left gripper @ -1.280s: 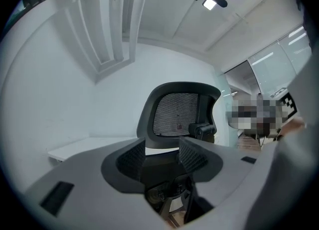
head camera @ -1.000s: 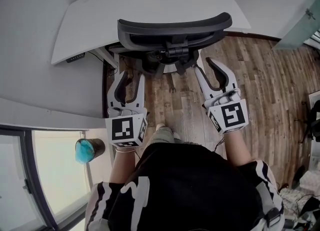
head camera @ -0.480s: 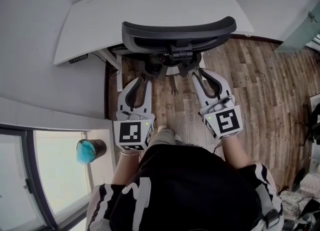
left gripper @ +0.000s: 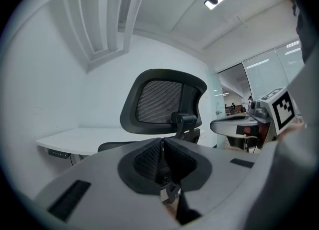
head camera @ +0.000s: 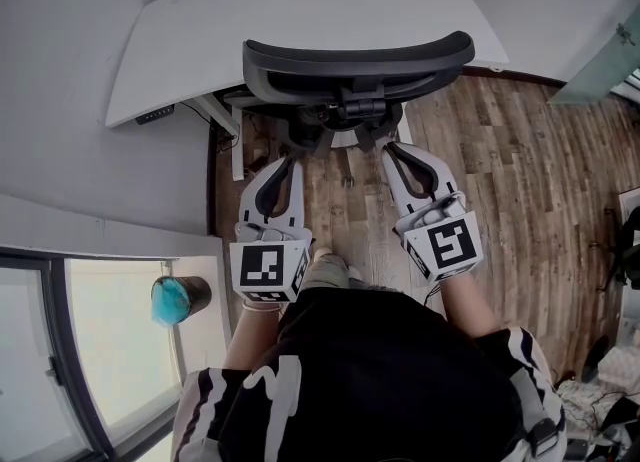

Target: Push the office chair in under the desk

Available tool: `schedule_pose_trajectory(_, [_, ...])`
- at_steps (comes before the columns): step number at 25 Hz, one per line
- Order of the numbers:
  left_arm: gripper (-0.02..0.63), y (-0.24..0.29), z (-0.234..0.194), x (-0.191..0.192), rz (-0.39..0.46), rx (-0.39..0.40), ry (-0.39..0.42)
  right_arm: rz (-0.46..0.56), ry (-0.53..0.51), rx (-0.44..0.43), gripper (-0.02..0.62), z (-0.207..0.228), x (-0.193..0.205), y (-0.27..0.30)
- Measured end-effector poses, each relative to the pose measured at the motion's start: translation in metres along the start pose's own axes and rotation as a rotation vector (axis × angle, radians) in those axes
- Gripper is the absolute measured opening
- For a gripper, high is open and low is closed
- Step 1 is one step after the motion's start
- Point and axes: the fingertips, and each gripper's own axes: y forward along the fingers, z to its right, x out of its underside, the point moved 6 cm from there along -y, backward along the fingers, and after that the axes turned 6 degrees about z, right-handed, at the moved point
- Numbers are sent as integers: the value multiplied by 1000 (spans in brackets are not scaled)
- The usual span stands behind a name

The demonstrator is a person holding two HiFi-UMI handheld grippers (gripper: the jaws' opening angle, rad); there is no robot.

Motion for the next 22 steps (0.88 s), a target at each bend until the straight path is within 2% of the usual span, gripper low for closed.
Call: schedule_pose_trajectory(22, [13,3,3,2,-17,11,5,-21,30,-71,9,-9,1,3])
